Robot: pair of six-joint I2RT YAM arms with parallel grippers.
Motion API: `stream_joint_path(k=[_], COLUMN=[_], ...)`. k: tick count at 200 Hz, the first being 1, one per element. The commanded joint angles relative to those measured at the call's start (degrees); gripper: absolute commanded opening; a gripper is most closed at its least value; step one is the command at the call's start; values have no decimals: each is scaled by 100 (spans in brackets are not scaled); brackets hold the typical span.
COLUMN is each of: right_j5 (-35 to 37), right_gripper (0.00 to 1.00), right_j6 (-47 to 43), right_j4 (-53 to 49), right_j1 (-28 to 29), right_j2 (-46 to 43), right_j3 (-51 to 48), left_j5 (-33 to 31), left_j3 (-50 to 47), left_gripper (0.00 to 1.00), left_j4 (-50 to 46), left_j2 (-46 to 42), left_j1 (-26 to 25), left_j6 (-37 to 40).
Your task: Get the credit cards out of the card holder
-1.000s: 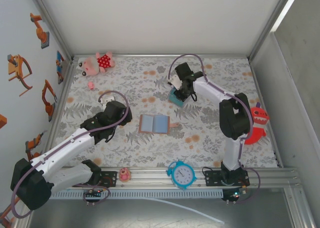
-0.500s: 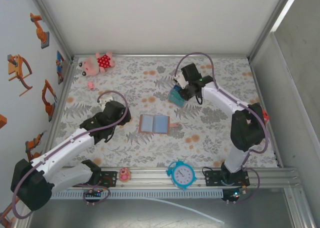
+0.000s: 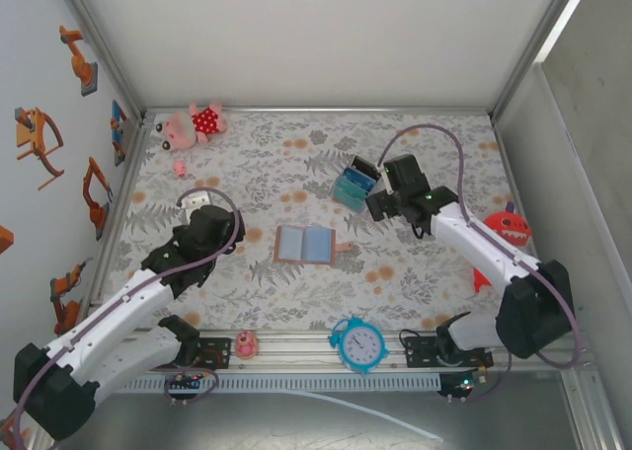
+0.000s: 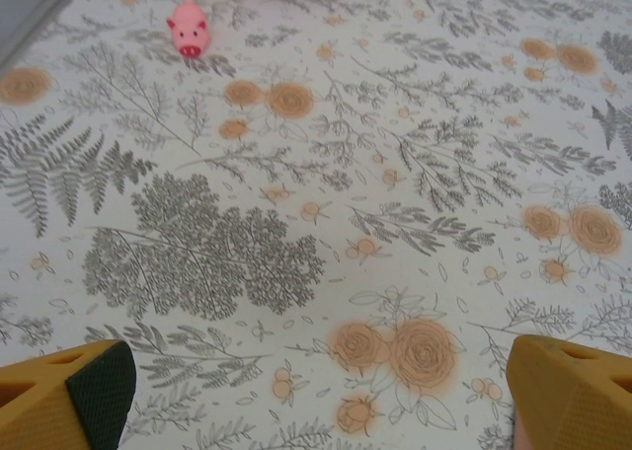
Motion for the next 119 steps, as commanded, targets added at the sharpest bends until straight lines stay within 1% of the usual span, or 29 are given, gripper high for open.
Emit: stream_joint_path(k=[1,47,71,89,107,119], right_j5=[882,2149,2641,2860,3021,2989], right_gripper=[99,99,99,99,99,99], right_j6=[587,951,1048,986,597,317], right_j4=[387,1052,1232,1473,2324,3024], right_j1=[-30,-47,-64,-70,-70,-74], right_j2=[-466,-1097,-1206,-1257,-1378,-1517], right_j3=[-373,-1179,-1408,-1584,-2050,-2443], left_j5=[-408,-766,-859,-859,-799,-701], left_j3=[-172,-628,-863,-1083,-1269,-1409], left_gripper=[97,97,97,97,97,97], left_j4=[374,1239,1821,2363,2916,3302], left_j2=[-242,-667,-815,-835,-774,-703], left_j1=[51,172,312,497,705,893], left_j6=[680,1463,1983,2381,2666,2783])
